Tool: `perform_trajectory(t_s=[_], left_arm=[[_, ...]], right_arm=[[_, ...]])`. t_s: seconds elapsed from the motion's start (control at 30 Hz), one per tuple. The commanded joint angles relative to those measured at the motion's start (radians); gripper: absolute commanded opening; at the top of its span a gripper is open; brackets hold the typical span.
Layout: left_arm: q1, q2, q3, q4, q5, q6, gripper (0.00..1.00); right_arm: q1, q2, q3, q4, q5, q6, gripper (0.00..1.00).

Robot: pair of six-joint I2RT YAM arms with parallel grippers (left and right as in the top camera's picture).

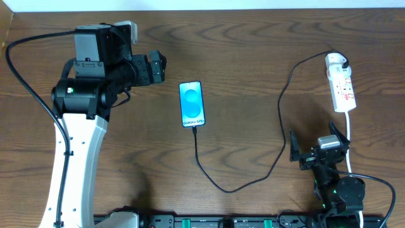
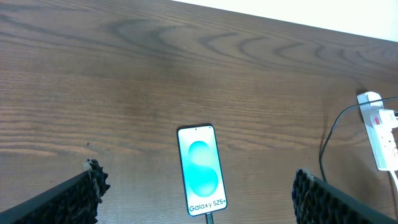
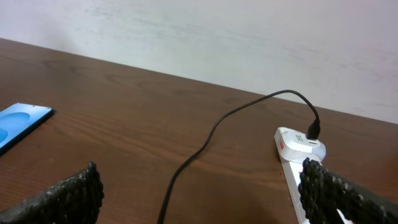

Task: Plug charger to phone and switch on socket

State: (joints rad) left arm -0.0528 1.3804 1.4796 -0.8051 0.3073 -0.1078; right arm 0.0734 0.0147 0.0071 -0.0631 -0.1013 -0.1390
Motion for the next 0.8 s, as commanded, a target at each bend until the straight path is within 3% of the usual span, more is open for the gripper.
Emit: perform_trajectory(t_s=[0.0, 0.77], left_arm=[[0.004, -0.002, 0.003, -0.002, -0.013, -0.002, 0.97], [0.004, -0.025, -0.007, -0.01, -0.054, 0.0, 0.97]], right_arm=[[0.0, -0.009, -0.002, -0.004, -0.009, 0.011, 0.99], [0.0, -0.009, -0.002, -0.004, -0.009, 0.011, 0.99]])
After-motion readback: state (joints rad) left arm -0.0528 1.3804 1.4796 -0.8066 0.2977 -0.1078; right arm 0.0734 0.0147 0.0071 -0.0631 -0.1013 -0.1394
